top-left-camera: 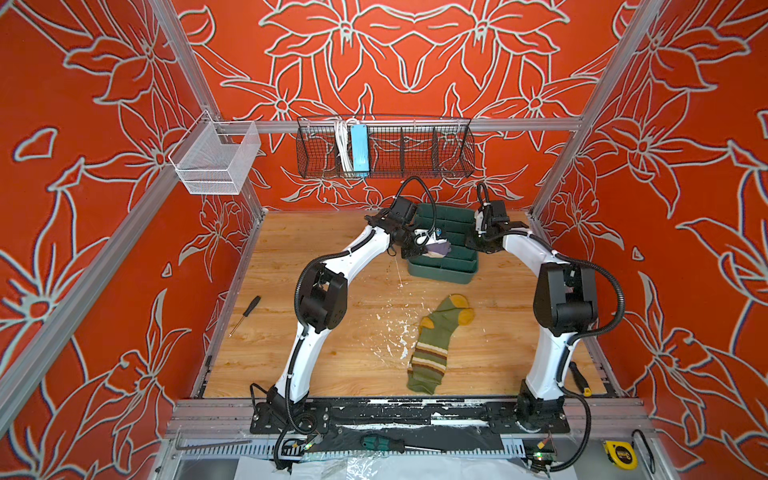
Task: Roll the socks
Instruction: 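Lift the sock roll to the green tray with the left gripper while the right follows, then lower the purple sock roll into a tray compartment with the left gripper and release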
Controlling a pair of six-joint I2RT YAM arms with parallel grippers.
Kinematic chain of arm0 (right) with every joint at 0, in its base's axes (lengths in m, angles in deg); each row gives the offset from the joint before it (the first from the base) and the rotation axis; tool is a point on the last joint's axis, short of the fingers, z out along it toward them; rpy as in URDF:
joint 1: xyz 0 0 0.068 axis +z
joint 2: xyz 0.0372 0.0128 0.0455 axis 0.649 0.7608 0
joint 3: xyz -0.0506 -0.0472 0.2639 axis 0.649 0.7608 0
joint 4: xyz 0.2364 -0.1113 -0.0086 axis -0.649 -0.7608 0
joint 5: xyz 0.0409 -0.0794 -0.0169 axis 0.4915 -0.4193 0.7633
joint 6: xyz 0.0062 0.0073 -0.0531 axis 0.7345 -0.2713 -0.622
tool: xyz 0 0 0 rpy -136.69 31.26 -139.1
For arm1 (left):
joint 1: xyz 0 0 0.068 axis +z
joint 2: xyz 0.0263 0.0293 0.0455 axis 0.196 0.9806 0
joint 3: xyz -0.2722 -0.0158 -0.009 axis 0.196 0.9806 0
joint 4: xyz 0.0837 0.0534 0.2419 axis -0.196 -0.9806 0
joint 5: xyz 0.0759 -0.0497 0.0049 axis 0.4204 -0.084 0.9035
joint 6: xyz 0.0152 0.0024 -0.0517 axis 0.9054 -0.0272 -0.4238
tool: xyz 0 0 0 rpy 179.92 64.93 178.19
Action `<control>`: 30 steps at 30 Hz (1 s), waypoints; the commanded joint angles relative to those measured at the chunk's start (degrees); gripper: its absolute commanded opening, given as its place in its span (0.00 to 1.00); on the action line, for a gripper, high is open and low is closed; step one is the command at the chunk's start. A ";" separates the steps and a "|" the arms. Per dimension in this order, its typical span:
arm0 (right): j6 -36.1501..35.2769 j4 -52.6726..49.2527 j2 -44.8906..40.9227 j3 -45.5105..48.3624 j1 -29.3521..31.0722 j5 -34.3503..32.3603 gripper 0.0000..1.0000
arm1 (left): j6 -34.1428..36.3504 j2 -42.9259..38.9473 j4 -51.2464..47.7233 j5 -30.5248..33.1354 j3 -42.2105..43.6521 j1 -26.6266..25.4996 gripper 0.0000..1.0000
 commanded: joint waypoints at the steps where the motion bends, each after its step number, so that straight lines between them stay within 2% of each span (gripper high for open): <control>1: -2.00 -1.45 1.13 -1.70 1.01 -4.46 0.25 | -1.17 1.64 4.03 2.17 -1.23 0.49 0.00; 5: -2.22 -1.30 -0.62 -1.20 1.14 -5.76 0.24 | -0.22 2.47 4.73 3.35 -1.66 0.56 0.00; 8: -1.11 -0.61 -3.67 0.22 0.90 -11.00 0.37 | 1.39 3.42 5.06 4.15 -2.03 0.65 0.00; 9: -0.76 -0.40 -4.43 0.59 0.65 -11.90 0.39 | 2.04 4.07 5.43 5.17 -2.40 0.69 0.00; 13: 0.06 -0.10 -3.51 0.63 -0.12 -12.75 0.41 | 2.14 6.18 9.73 9.07 -2.57 0.69 0.00; 19: 1.15 0.26 -2.02 1.24 -0.27 -14.60 0.41 | 1.59 7.80 11.51 8.15 -2.43 0.13 0.00; 23: 1.25 1.33 -2.42 1.84 -0.77 -12.95 0.43 | 3.20 8.28 11.49 8.37 0.04 -0.28 0.00; 30: 0.68 1.62 -4.02 4.32 -1.04 -11.16 0.47 | 3.28 8.47 9.21 12.37 2.63 -0.38 0.00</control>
